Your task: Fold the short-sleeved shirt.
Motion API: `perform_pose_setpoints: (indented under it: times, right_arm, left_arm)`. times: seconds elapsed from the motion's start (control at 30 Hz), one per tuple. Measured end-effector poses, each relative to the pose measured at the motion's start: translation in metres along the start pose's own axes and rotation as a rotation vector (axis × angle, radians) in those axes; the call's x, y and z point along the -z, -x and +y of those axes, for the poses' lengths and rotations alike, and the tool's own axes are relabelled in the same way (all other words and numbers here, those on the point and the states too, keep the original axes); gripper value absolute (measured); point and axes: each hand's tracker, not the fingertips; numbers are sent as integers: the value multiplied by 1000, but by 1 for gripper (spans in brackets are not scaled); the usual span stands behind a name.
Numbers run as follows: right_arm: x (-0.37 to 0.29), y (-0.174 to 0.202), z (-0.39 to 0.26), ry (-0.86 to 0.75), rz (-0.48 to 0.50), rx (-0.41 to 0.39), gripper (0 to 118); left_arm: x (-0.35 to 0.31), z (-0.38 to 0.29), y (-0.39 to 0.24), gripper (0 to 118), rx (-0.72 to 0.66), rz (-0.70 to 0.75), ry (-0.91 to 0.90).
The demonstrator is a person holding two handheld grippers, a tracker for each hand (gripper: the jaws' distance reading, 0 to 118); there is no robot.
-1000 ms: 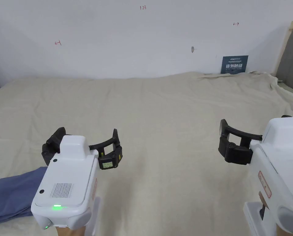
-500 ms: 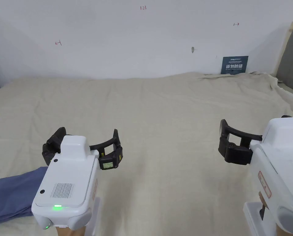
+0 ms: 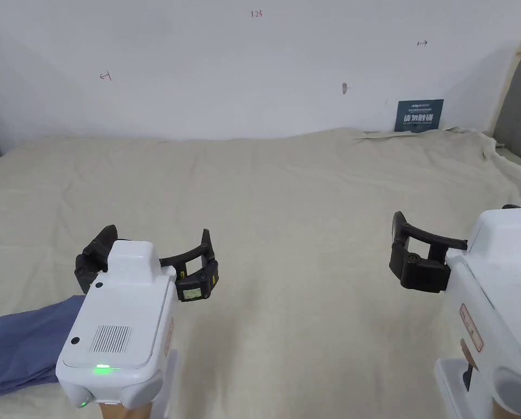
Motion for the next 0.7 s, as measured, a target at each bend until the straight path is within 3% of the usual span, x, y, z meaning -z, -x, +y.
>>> perform_pose_setpoints:
  times: [0.53,0.7]
  right_arm:
    - [1,1,1,1,-2,-12,114]
    - [8,8,9,113,-43,28,114]
  left_arm:
    - [0,-1,-1,118,1,-5,2]
    - [-1,0,0,118,-5,-6,3]
